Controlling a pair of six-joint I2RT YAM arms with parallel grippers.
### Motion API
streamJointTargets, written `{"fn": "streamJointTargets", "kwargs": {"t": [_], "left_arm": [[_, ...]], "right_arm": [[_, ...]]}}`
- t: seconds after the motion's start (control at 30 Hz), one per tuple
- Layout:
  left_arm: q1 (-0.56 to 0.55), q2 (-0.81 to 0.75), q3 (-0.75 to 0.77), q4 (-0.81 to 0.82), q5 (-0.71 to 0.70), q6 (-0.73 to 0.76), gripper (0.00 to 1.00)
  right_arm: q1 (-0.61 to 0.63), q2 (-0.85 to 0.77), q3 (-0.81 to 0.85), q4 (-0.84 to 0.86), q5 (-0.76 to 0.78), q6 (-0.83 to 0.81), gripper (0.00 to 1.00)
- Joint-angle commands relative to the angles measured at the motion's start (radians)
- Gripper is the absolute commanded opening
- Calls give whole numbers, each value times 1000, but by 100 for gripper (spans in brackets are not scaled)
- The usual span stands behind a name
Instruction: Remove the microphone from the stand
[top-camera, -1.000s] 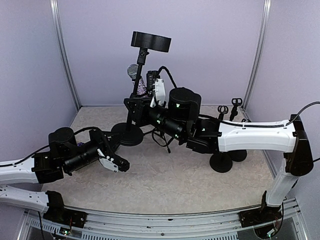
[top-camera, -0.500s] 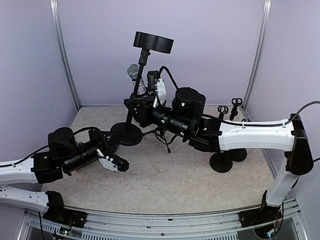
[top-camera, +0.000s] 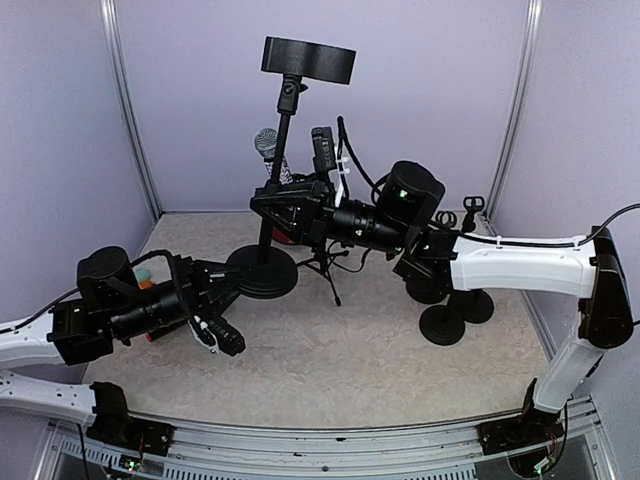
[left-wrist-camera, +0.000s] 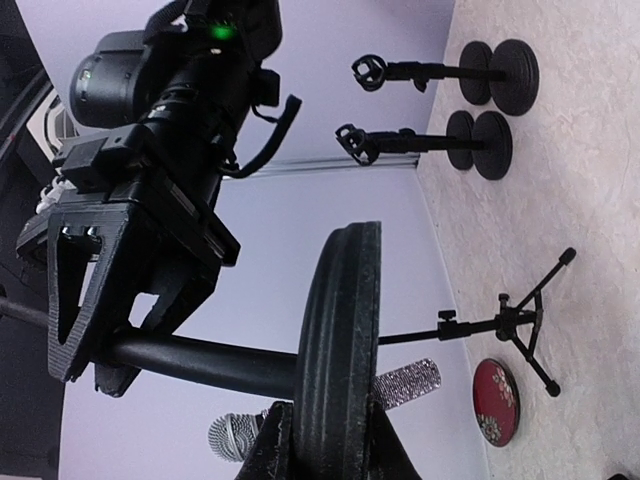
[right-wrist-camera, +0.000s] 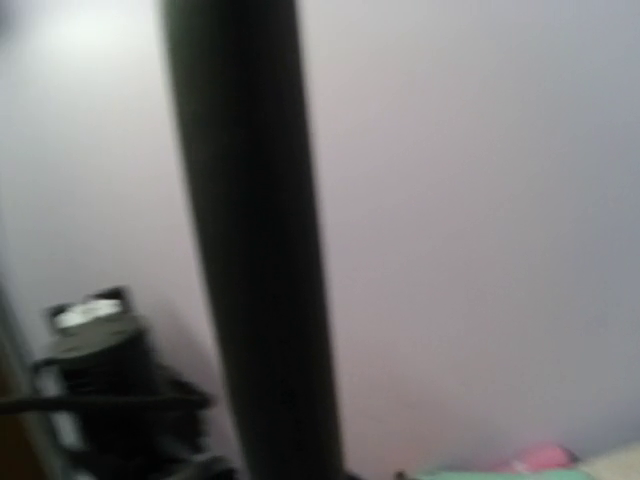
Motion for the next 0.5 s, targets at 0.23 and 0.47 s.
{"fn": "streamJointTargets", "kwargs": {"t": [0.23,0.47], "left_arm": [[5,26,38,47,29,-55,0],[5,32,34,88,14,-42,0]], "right_arm": [[47,6,98,372,-664,351,0],[35,-70,82,-44,-383,105,22]]}}
